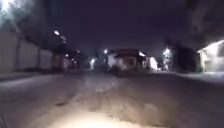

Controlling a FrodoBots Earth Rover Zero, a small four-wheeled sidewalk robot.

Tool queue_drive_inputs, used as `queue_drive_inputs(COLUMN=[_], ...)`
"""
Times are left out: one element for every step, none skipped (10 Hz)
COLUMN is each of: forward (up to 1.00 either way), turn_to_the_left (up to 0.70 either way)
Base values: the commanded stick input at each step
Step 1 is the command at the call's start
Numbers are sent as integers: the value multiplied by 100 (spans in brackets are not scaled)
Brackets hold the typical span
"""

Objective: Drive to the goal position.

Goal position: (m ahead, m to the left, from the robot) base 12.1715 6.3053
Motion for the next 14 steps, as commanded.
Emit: queue_drive_inputs(forward=[70, 70, 70, 70, 70, 70, 70, 70, 70, 70, 70, 80, 85, 85], turn_to_the_left=[0, 0, 0, 0, 0, 0, 0, 0, 0, 0, 0, 0, 0, 0])
